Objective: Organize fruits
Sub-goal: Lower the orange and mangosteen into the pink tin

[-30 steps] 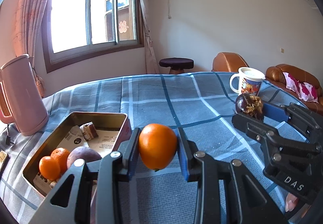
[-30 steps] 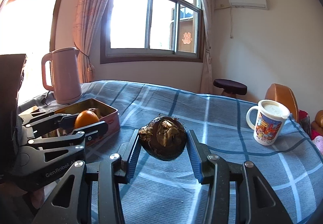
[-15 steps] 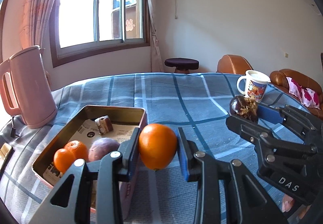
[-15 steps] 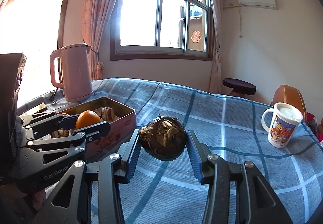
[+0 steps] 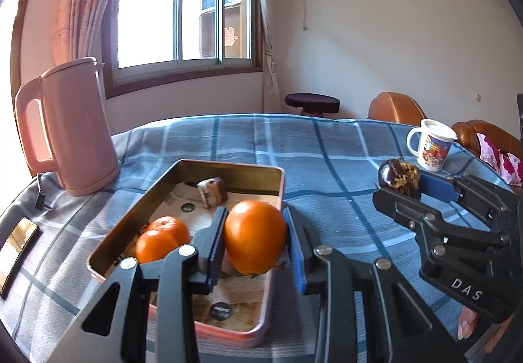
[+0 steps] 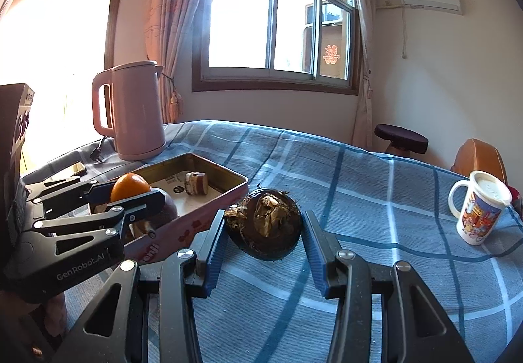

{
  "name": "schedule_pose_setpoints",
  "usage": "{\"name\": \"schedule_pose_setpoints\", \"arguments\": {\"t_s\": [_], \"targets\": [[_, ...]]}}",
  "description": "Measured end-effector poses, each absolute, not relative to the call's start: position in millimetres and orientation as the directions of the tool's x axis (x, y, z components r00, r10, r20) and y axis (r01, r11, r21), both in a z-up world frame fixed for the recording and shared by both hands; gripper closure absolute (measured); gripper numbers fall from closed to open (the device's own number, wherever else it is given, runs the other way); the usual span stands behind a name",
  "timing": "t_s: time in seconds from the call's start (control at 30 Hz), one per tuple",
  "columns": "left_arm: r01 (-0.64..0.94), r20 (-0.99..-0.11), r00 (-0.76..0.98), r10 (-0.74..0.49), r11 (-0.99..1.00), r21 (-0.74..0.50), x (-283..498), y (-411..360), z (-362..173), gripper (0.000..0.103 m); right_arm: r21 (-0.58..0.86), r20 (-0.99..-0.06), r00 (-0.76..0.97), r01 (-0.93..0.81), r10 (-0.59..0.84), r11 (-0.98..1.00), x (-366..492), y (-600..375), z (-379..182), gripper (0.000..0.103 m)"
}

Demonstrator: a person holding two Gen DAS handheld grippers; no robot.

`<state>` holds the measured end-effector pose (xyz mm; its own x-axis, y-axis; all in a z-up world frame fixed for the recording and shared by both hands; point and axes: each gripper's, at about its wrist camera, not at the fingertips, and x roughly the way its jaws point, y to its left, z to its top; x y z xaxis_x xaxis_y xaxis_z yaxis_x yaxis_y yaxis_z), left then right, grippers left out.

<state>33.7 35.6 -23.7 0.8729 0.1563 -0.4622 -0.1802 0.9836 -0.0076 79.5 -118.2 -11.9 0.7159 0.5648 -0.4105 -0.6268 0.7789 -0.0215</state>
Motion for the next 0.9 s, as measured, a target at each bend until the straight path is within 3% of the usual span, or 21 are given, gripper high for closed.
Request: {"name": "schedule_pose_setpoints", "arguments": {"t_s": [0.9], "targets": [[-0.322,-0.513,0.814,0.271,0.947,-0.011,24.3,115.1,-26.0,0.067,-0.002,-0.451,0.614,-0.727,0.648,0.687,81.1,-37.0,-6.5,0.056]]}}
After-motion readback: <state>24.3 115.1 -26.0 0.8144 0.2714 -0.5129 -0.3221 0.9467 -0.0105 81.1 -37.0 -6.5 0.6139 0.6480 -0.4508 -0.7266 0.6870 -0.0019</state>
